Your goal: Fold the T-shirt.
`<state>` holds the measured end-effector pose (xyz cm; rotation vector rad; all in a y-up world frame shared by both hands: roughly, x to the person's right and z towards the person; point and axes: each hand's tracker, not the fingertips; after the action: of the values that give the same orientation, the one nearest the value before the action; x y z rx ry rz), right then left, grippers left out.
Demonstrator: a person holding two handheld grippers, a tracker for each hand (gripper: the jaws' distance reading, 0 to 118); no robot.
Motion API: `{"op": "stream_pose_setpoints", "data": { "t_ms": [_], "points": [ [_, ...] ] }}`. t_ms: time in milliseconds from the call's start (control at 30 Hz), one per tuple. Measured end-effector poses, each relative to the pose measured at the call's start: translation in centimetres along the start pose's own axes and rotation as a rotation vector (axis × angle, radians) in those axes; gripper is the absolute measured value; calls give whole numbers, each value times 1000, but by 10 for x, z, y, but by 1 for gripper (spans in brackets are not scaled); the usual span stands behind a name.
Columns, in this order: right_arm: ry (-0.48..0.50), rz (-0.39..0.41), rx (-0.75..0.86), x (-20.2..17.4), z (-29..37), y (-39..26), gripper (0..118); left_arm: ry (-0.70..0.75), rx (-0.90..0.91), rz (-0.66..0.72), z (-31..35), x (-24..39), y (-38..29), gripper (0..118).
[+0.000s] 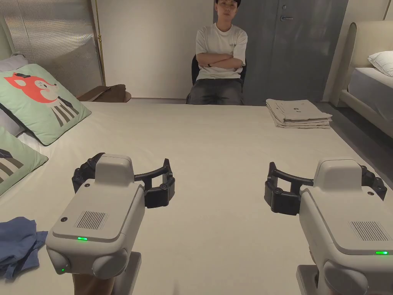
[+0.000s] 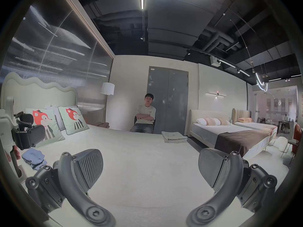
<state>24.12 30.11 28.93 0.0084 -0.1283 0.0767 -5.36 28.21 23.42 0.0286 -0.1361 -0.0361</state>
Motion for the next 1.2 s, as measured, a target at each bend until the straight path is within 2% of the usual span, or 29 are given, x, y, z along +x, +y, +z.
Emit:
{"op": "stream_pose_setpoints", "data": {
  "t_ms": [1200],
  "points": [
    [-2,4,10,2,4,0,115,-9,-6,17,2,-2,-1,111]
  ]
}}
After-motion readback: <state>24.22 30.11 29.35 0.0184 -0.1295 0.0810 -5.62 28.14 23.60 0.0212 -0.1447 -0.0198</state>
